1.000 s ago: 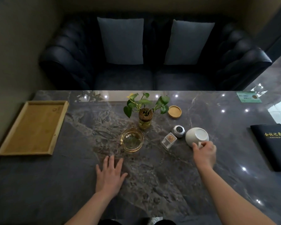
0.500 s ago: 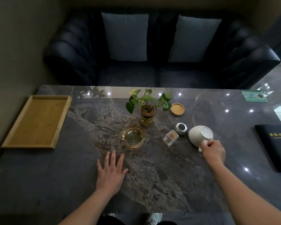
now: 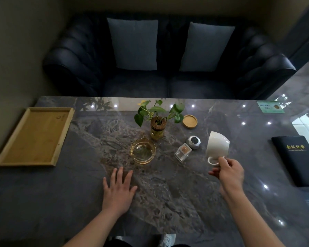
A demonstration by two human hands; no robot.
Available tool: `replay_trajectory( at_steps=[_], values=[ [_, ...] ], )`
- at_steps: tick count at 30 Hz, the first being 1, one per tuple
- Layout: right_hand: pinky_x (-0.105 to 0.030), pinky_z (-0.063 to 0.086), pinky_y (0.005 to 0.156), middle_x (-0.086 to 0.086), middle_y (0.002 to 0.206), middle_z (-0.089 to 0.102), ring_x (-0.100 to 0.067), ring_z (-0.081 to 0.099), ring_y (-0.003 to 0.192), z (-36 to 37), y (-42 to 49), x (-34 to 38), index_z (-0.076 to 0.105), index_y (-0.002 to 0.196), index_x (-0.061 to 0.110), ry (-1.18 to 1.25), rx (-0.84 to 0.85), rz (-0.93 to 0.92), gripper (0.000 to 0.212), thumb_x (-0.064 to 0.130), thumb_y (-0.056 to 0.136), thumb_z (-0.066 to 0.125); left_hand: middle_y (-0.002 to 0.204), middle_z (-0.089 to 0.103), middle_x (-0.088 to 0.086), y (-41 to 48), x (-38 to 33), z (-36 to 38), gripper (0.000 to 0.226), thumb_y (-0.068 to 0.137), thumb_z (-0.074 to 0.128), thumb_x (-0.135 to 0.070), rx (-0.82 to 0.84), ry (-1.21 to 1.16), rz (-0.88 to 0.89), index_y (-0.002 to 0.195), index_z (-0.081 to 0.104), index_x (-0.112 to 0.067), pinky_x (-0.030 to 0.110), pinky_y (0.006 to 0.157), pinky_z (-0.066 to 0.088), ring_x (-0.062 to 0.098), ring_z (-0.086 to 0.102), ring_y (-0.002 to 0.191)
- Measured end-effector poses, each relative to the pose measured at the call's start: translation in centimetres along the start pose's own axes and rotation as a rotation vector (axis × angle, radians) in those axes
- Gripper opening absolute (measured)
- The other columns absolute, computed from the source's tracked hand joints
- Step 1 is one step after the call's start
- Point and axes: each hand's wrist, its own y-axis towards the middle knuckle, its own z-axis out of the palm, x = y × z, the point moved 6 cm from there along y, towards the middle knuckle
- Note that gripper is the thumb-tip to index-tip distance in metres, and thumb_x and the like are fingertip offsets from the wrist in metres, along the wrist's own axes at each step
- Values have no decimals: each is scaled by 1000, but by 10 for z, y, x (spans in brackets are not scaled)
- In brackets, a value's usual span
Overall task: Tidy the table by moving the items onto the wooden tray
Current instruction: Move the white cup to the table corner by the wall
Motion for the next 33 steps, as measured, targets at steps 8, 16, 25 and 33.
replay_trajectory(
  at_steps=[8, 16, 25, 33],
  values=[
    [-27, 57, 45, -4, 53, 58, -9, 56, 44, 37, -67, 18, 63, 88, -1, 376, 212, 184, 17, 10, 98, 54, 118, 65, -1, 1, -17, -61, 24, 90, 59, -37, -70, -562, -50, 112, 66, -29, 33, 94, 45, 20, 56, 115],
    [-31, 57, 49, -17, 70, 70, -22, 67, 55, 115, -124, -15, 67, 90, -1, 357, 458, 320, 14, 6, 96, 57, 73, 75, -7, -42, -77, -109, 36, 63, 74, -62, -34, -1491, 54, 82, 75, -31, 15, 57, 47, 1, 67, 67],
    [-42, 59, 69, -25, 94, 75, -37, 73, 83, 168, -175, -51, 75, 91, 2, 162, 751, 324, 21, 4, 96, 55, 83, 63, 4, -52, -21, -81, 11, 79, 78, -27, -304, -1317, -174, 74, 74, -18, 49, 73, 58, 18, 67, 76],
    [-34, 39, 106, 3, 128, 62, -20, 50, 121, 178, -149, -76, 65, 123, 22, -927, 820, -637, 32, 28, 92, 62, 69, 61, 13, -65, 54, -59, 14, 78, 81, -12, -464, -1322, -302, 65, 76, -16, 32, 61, 47, 12, 59, 63]
  ],
)
